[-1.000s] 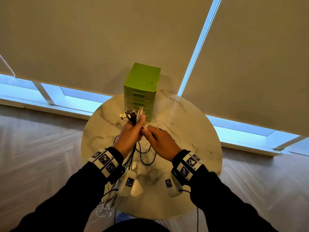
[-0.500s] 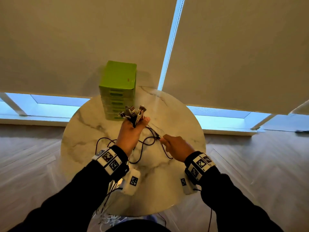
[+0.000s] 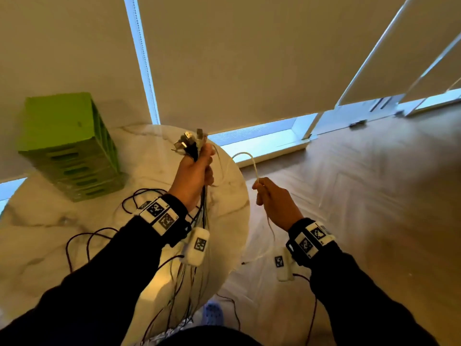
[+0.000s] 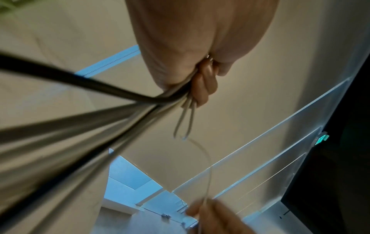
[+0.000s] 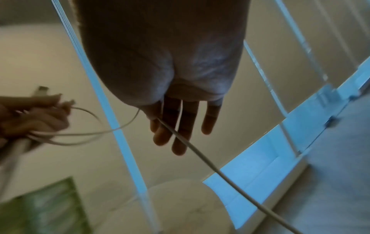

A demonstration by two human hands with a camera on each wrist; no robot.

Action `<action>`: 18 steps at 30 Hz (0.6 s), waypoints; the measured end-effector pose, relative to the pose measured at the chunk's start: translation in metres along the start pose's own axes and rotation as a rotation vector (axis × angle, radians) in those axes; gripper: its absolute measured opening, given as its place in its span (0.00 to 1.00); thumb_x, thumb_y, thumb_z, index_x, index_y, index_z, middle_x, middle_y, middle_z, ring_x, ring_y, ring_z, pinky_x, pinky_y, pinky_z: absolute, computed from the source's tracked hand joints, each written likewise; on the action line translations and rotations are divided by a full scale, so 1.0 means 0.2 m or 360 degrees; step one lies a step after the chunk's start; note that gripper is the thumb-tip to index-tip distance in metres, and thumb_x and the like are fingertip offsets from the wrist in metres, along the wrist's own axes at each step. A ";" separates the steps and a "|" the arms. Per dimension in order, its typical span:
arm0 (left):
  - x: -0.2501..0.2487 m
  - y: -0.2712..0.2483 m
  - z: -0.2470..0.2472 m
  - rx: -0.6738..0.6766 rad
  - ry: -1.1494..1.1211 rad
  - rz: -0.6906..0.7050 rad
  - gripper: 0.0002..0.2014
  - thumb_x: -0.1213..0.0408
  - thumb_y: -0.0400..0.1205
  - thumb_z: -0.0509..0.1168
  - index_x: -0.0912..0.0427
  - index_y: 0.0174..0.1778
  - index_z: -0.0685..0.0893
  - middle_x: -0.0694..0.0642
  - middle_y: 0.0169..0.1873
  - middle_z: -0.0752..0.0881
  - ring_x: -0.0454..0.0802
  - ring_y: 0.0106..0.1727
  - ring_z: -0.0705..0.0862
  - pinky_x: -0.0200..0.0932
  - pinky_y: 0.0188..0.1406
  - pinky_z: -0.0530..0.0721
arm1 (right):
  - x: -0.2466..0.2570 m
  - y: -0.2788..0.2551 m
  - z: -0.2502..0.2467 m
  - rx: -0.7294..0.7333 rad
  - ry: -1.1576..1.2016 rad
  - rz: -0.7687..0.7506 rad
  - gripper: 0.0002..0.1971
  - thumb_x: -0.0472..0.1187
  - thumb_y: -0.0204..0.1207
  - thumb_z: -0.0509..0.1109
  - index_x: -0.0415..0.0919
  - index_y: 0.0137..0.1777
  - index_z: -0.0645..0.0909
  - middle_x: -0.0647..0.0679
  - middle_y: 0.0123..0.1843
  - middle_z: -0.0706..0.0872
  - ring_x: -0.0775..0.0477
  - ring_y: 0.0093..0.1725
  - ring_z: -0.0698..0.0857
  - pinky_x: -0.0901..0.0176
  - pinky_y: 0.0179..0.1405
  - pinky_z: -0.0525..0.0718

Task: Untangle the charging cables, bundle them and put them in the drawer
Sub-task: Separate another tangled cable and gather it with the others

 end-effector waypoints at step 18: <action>0.25 -0.01 0.34 0.0373 -0.0119 -0.0308 0.07 0.59 0.91 0.60 0.49 0.61 0.80 0.47 0.32 0.71 0.42 0.32 0.69 0.34 0.28 0.73 | -0.02 -0.21 0.17 0.0158 0.0413 0.0078 0.24 0.51 0.87 0.63 0.42 0.79 0.66 0.45 0.61 0.86 0.49 0.63 0.83 0.51 0.69 0.77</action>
Point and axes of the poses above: each hand's wrist, its own y-axis towards the middle knuckle, its own z-axis out of the palm, x = y × z, the point moved 5 cm from there along y, towards the middle knuckle
